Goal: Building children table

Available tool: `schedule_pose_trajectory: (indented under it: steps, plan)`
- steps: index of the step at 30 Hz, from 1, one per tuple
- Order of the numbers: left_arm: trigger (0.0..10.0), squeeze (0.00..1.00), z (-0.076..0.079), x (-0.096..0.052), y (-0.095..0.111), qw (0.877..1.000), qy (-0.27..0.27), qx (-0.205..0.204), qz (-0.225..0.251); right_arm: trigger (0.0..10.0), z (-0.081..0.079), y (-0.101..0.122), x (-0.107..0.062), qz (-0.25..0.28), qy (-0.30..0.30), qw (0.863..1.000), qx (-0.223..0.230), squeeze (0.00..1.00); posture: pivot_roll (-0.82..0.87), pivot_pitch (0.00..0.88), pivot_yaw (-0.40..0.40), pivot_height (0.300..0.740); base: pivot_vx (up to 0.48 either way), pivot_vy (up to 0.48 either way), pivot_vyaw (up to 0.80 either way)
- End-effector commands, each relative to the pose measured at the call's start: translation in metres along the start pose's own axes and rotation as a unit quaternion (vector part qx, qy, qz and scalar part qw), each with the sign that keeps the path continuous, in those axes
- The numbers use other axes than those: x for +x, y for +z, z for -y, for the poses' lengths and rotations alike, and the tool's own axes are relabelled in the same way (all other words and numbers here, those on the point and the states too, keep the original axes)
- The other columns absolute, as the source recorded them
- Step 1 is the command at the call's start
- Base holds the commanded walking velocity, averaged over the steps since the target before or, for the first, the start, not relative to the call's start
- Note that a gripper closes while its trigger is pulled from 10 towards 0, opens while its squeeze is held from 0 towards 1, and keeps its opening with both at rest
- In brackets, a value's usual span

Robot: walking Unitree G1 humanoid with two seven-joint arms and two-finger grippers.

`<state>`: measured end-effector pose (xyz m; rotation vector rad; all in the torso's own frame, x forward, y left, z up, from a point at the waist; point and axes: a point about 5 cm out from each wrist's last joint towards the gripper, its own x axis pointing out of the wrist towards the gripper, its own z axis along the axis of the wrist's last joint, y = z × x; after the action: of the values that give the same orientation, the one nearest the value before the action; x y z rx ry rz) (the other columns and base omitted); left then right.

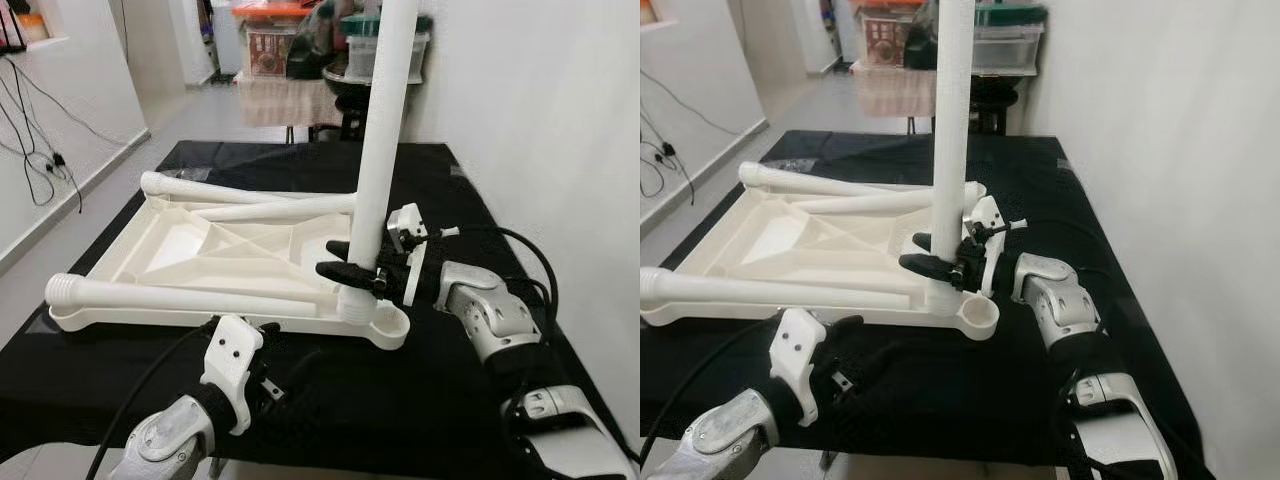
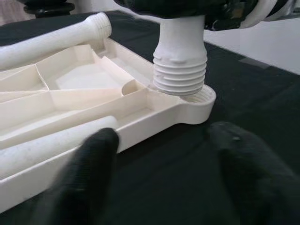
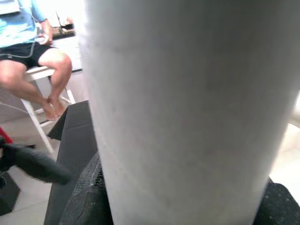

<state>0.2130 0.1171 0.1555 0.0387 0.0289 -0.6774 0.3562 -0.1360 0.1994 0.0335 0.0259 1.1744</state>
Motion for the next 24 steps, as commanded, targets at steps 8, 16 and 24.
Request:
schedule_pose_trajectory:
  steps: [8,16,24]
  plan:
    - [0.0,0.00,0.000,-0.018,0.003,1.000,0.016,0.015,-0.015,10.0,0.001,0.001,-0.012,-0.008,0.043,0.999,-0.017,0.00,0.03,0.204,0.010,0.740,0.000,0.000,0.00]
    - [0.0,0.00,0.010,-0.034,0.005,1.000,0.016,0.003,-0.023,10.0,0.010,0.008,-0.033,-0.012,0.048,0.999,-0.022,0.00,0.04,0.243,0.019,0.740,0.000,0.000,0.00]
    - [10.0,0.00,0.013,-0.041,0.006,0.999,0.017,-0.009,-0.032,10.0,0.013,0.007,-0.050,-0.028,0.048,0.998,-0.029,0.00,0.04,0.269,0.024,0.740,0.000,0.000,0.00]
